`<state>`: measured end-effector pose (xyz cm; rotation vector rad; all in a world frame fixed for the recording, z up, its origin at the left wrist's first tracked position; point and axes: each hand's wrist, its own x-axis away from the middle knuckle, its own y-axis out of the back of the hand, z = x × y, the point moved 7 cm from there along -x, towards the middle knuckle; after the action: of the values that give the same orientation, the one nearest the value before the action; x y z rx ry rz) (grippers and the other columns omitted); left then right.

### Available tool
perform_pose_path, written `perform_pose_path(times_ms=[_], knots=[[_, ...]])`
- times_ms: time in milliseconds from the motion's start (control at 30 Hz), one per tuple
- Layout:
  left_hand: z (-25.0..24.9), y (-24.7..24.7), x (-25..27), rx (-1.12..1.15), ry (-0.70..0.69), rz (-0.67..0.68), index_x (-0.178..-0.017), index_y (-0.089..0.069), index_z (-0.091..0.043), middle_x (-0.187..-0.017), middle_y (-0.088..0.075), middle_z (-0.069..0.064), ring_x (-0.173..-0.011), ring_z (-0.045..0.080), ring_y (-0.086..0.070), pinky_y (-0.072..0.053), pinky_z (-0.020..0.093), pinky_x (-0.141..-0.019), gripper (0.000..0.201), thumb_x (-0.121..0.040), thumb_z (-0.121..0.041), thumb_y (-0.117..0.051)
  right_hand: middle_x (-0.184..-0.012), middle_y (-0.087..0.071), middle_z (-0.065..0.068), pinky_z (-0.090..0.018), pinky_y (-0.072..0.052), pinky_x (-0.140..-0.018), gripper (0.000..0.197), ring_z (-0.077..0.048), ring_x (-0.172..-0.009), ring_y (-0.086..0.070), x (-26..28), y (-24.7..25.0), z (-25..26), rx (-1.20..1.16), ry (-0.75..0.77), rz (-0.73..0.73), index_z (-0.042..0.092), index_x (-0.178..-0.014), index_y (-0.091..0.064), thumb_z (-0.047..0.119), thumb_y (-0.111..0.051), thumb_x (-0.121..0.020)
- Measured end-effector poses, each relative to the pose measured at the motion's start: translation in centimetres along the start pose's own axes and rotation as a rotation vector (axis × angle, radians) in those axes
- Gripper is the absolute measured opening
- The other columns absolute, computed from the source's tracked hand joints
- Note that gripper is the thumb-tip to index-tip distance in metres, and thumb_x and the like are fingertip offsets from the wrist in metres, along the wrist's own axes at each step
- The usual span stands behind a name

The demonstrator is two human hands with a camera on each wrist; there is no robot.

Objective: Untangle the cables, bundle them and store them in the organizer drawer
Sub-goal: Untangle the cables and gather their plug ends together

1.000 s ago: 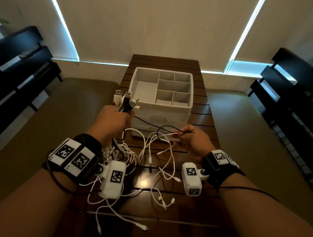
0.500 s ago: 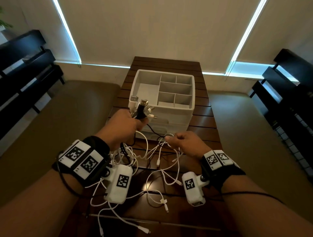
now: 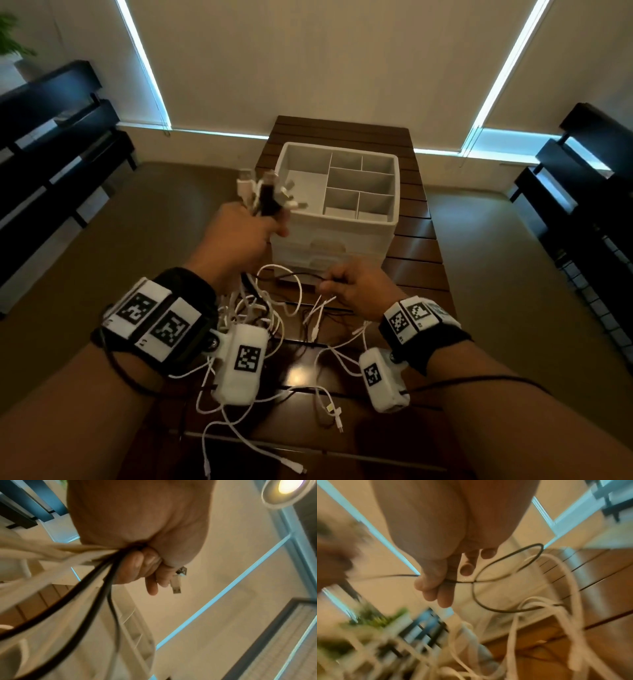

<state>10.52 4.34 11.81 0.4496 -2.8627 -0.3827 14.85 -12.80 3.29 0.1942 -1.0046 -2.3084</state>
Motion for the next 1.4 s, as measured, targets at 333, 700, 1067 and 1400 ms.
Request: perform_pose_path(times_ms=[333, 700, 1067, 1400], knots=[[-6.7, 3.1, 1.1, -0.354, -0.317, -0.168, -0.065, -0.061, -0.013, -0.052, -0.051, -0.002, -0.046, 0.009, -0.042, -0.030, 0.027, -0.048, 0.026, -0.083, -0.029, -0.072, -0.073, -0.066, 0.002, -0.031, -0.051, -0.070, 0.018, -0.013, -0.070, -0.062, 1.2, -0.1, -3.1, 0.179, -0.156, -0.032, 0.020, -0.074, -0.065, 0.033, -0.065, -0.086], [3.4, -4.9, 0.6, -0.371, 0.042, 0.195, -0.081, -0.068, -0.004, -0.072, -0.066, 0.015, -0.055, 0.019, -0.053, -0.041, 0.030, -0.052, 0.005, -0.083, -0.009, -0.067, -0.070, -0.062, 0.017, -0.006, -0.039, -0.057, 0.022, 0.008, -0.061, -0.056, 0.7, 2.7, 2.9, -0.160, 0.063, -0.248, 0.028, -0.081, -0.069, 0.007, -0.071, -0.080], [2.4, -2.7, -0.1, -0.186, 0.072, 0.105, -0.077, -0.063, -0.007, -0.070, -0.055, 0.006, -0.058, 0.015, -0.044, -0.034, 0.027, -0.052, 0.022, -0.089, -0.025, -0.067, -0.081, -0.068, 0.003, -0.018, -0.048, -0.051, 0.028, 0.001, -0.056, -0.062, 2.8, 0.4, -2.4, -0.203, -0.308, -0.038, 0.021, -0.110, -0.061, 0.021, -0.071, -0.084], [0.9, -4.1, -0.1, -0.289, -0.032, 0.198, -0.091, -0.069, -0.004, -0.074, -0.062, 0.011, -0.063, 0.017, -0.050, -0.039, 0.030, -0.058, 0.021, -0.086, -0.024, -0.068, -0.099, -0.072, -0.001, -0.019, -0.052, -0.071, 0.033, -0.007, -0.082, -0.066, 1.9, 0.2, 0.6, -0.551, -0.095, -0.045, 0.015, -0.107, -0.066, -0.006, -0.049, -0.088]])
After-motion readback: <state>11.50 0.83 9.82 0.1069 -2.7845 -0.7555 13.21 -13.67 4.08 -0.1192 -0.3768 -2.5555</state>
